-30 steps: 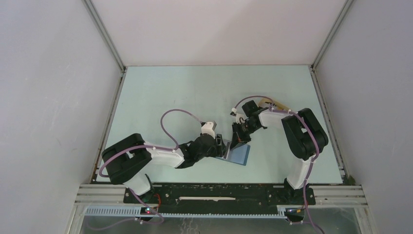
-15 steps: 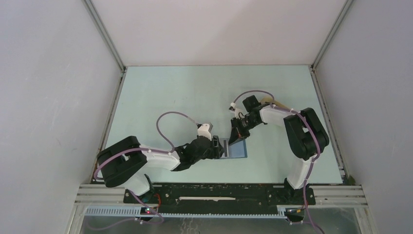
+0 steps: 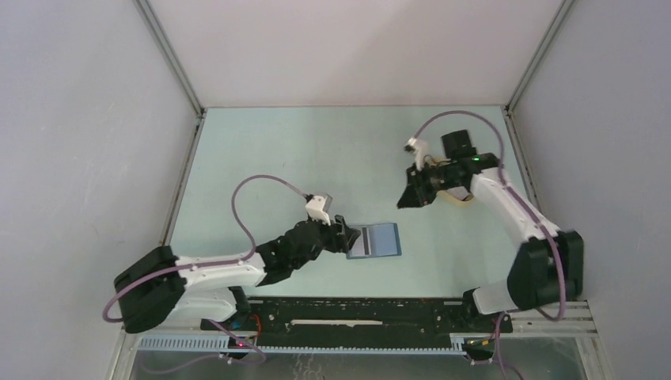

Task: Put the credit cards into the card holder
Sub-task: Insert the credit card into the card holder, then pick up the credit card from the storage box.

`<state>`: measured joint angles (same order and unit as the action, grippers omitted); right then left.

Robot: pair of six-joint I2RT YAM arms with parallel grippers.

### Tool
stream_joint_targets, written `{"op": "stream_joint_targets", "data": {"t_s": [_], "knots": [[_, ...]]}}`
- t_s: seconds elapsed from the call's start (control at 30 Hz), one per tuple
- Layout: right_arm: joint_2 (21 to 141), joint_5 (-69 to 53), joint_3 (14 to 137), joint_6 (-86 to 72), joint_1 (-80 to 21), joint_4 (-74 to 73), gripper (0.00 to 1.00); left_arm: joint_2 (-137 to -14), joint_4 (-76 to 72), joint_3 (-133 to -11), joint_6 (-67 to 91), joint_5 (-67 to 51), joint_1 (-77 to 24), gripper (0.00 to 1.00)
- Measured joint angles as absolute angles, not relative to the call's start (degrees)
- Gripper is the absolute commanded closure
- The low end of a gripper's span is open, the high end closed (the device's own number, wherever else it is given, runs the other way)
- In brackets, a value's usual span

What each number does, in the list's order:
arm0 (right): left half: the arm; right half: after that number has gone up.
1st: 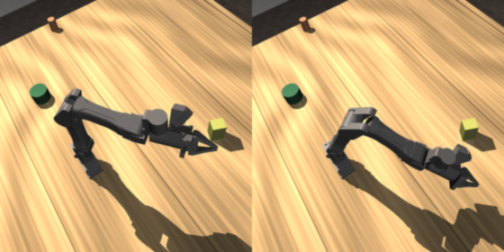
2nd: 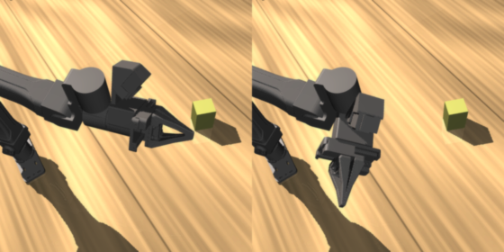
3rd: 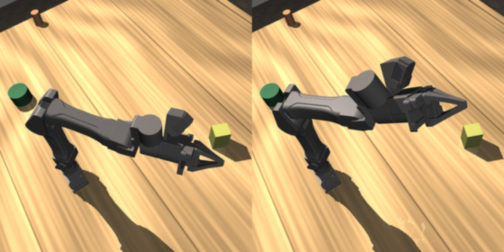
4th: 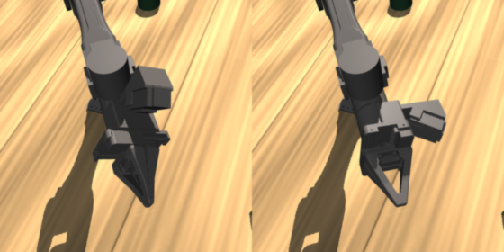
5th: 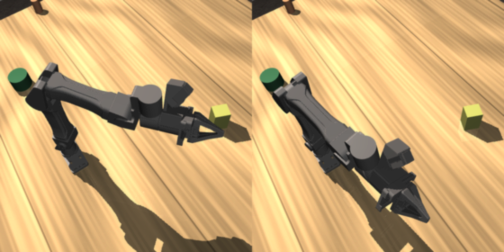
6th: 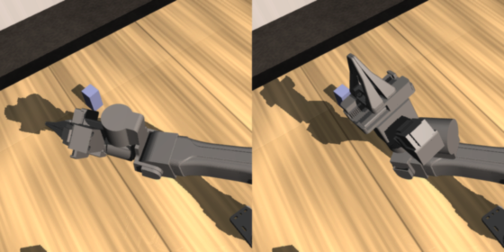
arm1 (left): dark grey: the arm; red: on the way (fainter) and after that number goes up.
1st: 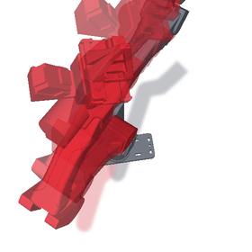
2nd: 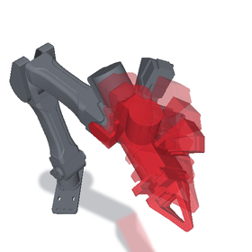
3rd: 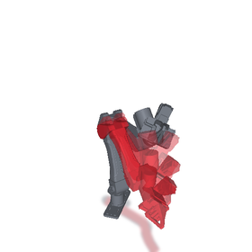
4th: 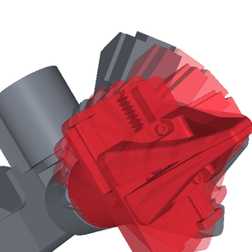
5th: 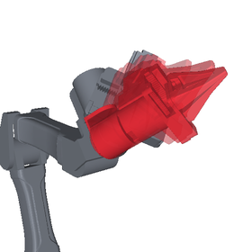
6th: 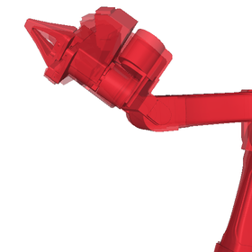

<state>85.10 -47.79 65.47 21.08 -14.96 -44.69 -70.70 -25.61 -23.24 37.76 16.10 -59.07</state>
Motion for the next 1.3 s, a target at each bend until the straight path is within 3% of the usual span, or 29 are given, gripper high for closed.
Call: {"op": "stream_joint_targets", "data": {"t_s": [0.07, 0.13, 0.2, 0.27, 0.4, 0.8, 1.03, 1.3], "knots": [[79.33, -48.12, 65.43, 22.68, -10.59, -44.82, 0.55, -66.08, -25.63, -23.24, 33.89, 17.43, -59.07, 0.2], [74.17, -48.18, 65.39, 23.05, -6.83, -43.88, 0.4, -61.8, -26.0, -23.24, 29.82, 18.87, -59.07, 0.03], [68.99, -47.62, 65.1, 22.65, -2.66, -41.47, 0.24, -58.43, -27.24, -23.31, 25.5, 20.25, -59.05, 0.0], [65.6, -46.61, 64.93, 21.47, -0.05, -38.76, 0.16, -56.49, -29.47, -23.4, 21.74, 21.06, -58.74, 0.0], [65.36, -46.35, 65.21, 16.93, 4.16, -33.85, 0.17, -56.6, -32.16, -26.15, 14.85, 19.97, -56.27, 0.0], [85.41, -46.22, 66.81, -5.69, 13.89, -22.44, 0.25, -74.65, -33.91, -54.19, 4.67, -1.15, -48.56, 0.0], [94.8, -42.3, 66.81, -13.89, 14.2, -18.85, 0.33, -81.28, -32.29, -55.88, 1.26, -6.68, -48.18, 0.0], [101.01, -40.71, 66.81, -18.33, 15.05, -17.08, 0.35, -85.52, -32.25, -55.86, 1.56, -9.72, -47.31, 0.0]]}}
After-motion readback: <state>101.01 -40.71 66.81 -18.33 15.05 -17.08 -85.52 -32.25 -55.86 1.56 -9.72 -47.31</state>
